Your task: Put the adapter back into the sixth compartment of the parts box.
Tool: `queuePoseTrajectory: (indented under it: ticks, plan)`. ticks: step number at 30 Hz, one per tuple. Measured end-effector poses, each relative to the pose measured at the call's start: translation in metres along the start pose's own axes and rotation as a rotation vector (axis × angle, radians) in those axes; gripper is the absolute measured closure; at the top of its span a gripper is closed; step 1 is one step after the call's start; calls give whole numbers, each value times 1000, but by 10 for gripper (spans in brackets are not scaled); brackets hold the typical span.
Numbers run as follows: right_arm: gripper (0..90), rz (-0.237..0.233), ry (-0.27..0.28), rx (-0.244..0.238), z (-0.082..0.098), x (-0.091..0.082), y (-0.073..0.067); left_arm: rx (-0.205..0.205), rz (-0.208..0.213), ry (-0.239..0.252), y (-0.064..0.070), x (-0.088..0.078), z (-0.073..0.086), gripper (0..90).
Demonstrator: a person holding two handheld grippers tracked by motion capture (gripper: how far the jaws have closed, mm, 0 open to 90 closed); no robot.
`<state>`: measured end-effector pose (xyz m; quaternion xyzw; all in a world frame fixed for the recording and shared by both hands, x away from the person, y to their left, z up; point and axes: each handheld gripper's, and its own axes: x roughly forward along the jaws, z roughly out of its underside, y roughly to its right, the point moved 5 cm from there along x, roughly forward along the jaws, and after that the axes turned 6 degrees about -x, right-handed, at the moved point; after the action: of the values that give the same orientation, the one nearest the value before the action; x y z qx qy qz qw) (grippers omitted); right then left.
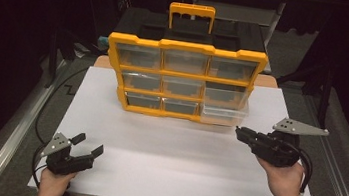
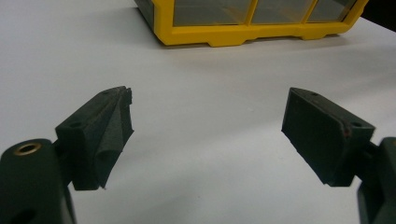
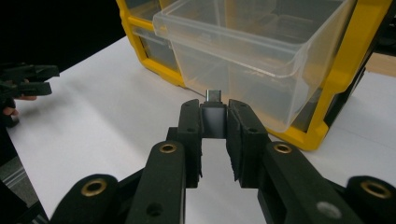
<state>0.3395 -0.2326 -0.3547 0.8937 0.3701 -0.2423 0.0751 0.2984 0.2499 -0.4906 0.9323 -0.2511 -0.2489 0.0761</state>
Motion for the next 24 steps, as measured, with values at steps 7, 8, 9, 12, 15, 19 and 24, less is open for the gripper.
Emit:
queuePoseTrajectory:
  ticks: [7, 8, 9, 12, 15, 19, 24]
  plan:
    - [770, 4, 27, -6, -15, -3, 3, 0, 0, -1, 0, 0, 0, 172]
    - [770, 4, 27, -6, -15, -3, 3, 0, 0, -1, 0, 0, 0, 172]
    - [770, 6, 35, -7, -19, -3, 4, -1, 0, -1, 0, 0, 0, 172]
    - [770, 7, 40, -7, -23, -4, 5, -1, 0, -1, 0, 0, 0, 172]
    - [770, 11, 44, -7, -31, -4, 7, -1, 0, -1, 0, 0, 0, 171]
    - [770, 16, 49, -9, -38, -2, 10, -1, 0, -1, 0, 0, 0, 172]
    - [770, 27, 41, -13, -45, 2, 13, 0, -1, -1, 0, 0, 0, 171]
